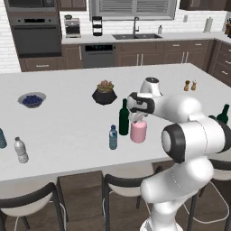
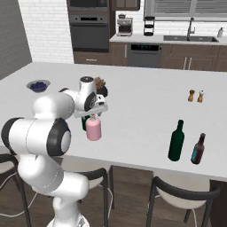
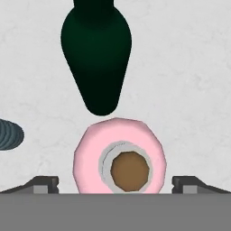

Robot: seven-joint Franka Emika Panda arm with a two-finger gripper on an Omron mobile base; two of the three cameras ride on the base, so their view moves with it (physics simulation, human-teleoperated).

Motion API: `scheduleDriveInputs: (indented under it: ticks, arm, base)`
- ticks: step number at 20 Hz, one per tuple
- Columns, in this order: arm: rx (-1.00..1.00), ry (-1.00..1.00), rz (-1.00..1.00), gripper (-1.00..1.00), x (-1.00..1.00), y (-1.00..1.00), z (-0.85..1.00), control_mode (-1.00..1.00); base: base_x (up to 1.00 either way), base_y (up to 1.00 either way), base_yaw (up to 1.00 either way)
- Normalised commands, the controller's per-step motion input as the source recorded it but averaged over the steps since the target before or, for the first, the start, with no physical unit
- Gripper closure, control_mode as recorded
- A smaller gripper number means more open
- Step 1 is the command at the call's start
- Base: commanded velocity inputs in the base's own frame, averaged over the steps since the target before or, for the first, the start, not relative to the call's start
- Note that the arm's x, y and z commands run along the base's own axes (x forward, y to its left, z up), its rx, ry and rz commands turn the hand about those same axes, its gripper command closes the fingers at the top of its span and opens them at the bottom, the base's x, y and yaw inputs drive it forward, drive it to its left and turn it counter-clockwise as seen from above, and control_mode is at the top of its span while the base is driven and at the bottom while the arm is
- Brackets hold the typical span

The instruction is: Move the plastic bottles in the middle to the plastics group, and the glass bottles in the middle to the glass group.

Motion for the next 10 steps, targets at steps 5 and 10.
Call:
scheduleDriveInputs:
  ticks: [5,10]
  arm:
    - [0.00,0.00,0.00,-1.00,0.14,0.00,-0.23,-1.00]
    - [0.00,0.00,0.00,-1.00,0.12,0.00,-0.04,-1.00]
  base:
    - [0.00,0.00,0.00]
    - [0.00,0.00,0.00]
